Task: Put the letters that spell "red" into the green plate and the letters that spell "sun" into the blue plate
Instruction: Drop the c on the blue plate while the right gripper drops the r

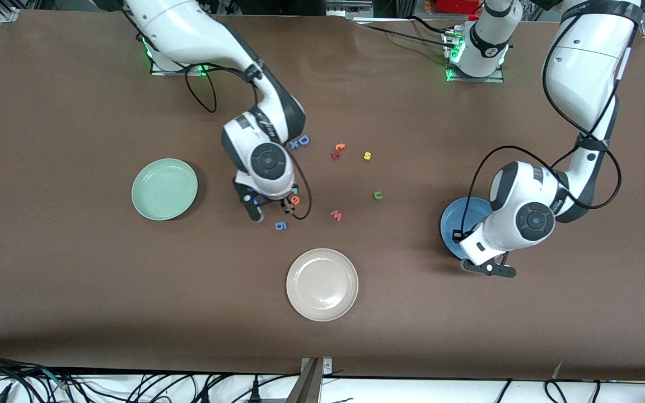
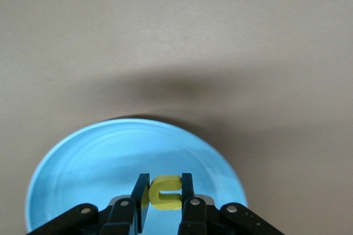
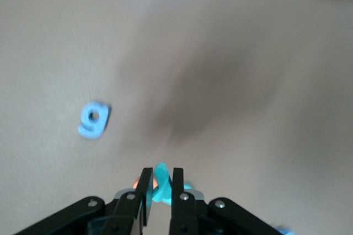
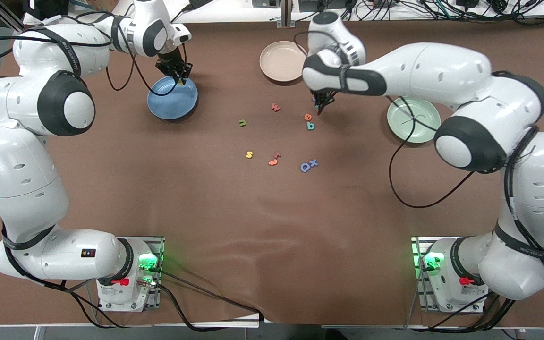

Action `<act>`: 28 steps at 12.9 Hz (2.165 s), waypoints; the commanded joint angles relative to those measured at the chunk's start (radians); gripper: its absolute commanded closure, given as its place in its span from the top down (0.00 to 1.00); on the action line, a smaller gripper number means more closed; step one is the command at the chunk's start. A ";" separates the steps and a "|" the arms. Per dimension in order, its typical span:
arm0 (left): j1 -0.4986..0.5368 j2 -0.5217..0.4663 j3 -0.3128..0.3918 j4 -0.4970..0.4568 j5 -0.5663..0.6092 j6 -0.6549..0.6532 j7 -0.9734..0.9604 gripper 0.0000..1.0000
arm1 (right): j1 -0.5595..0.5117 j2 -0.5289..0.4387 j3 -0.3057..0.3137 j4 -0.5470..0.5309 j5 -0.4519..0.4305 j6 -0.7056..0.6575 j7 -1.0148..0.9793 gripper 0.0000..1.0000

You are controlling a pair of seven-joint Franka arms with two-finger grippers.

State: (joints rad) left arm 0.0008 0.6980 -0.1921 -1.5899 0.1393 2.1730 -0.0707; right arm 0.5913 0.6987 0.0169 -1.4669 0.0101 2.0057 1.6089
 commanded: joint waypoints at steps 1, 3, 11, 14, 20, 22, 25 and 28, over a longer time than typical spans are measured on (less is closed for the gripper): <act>0.005 -0.005 -0.003 -0.007 0.019 -0.009 0.029 0.36 | -0.071 -0.048 0.006 -0.018 0.014 -0.103 -0.180 0.00; 0.008 -0.005 -0.004 -0.007 0.019 -0.009 0.029 0.58 | -0.137 -0.071 0.003 -0.023 0.014 -0.223 -0.359 0.00; -0.036 -0.032 -0.082 -0.010 0.005 -0.082 -0.220 1.00 | -0.320 -0.234 -0.116 -0.315 0.014 -0.279 -1.053 0.00; -0.036 -0.035 -0.173 -0.010 0.005 -0.105 -0.421 1.00 | -0.320 -0.314 -0.166 -0.568 0.014 -0.014 -1.204 0.00; -0.036 -0.043 -0.224 -0.004 0.006 -0.105 -0.523 1.00 | -0.320 -0.277 -0.183 -0.616 0.016 0.128 -1.250 0.64; -0.035 -0.046 -0.225 -0.005 0.008 -0.105 -0.523 1.00 | -0.315 -0.277 -0.181 -0.606 0.014 0.114 -1.241 1.00; -0.038 -0.049 -0.224 -0.007 0.010 -0.105 -0.523 1.00 | -0.312 -0.286 -0.178 -0.596 0.014 0.108 -1.238 1.00; -0.054 -0.064 -0.216 -0.013 0.011 -0.105 -0.523 1.00 | -0.306 -0.288 -0.105 -0.491 0.013 0.032 -1.222 1.00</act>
State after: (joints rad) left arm -0.0409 0.6695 -0.4107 -1.5899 0.1389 2.0861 -0.5805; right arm 0.2756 0.4300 -0.1406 -2.0201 0.0106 2.0990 0.3810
